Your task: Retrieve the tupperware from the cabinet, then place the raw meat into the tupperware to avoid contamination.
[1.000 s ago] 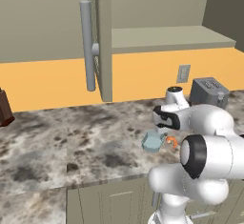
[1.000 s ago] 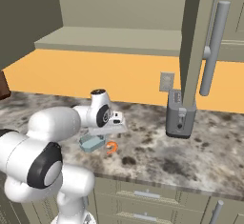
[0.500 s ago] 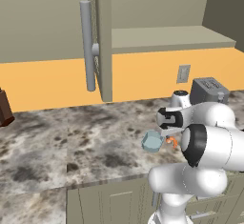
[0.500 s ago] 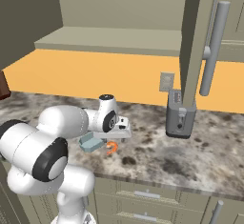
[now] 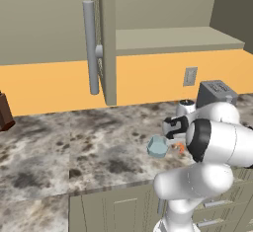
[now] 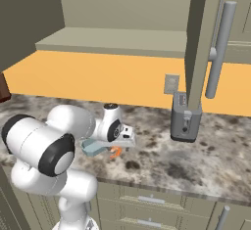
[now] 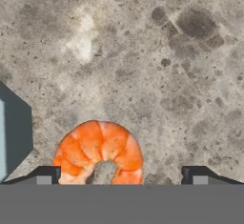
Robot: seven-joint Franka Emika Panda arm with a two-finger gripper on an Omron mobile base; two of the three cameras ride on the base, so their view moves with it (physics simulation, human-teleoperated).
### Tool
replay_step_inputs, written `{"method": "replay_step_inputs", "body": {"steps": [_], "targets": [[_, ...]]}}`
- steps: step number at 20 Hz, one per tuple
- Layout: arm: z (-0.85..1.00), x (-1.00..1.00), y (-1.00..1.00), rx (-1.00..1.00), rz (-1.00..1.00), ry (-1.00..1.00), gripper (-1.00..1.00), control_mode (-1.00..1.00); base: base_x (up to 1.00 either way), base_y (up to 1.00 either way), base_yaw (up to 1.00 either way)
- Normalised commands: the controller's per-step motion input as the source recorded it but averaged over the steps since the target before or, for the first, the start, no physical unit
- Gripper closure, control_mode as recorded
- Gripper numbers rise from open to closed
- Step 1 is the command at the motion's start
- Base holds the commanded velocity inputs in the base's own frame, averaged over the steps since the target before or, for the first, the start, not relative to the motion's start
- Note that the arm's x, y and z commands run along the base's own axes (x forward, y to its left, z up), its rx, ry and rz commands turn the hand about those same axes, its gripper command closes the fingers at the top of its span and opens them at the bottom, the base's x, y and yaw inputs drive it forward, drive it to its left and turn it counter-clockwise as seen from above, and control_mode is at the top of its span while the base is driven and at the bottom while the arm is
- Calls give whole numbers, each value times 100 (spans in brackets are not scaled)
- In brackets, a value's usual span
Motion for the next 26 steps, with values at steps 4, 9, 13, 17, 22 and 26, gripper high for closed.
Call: {"method": "replay_step_inputs", "body": {"steps": [4,9,13,17,22,26], "targets": [[-42,0,-8,0,-5,0,-100,-100,0,0,0],[-58,0,-21,0,-5,2,-100,-100,0,0,0],[-49,0,-11,2,-4,0,-100,-100,0,0,0],[-28,0,0,5,-3,0,100,-100,0,0,0],[-12,-2,0,3,-3,0,100,-100,0,0,0],[0,-8,0,0,-5,0,100,-100,0,0,0]]}}
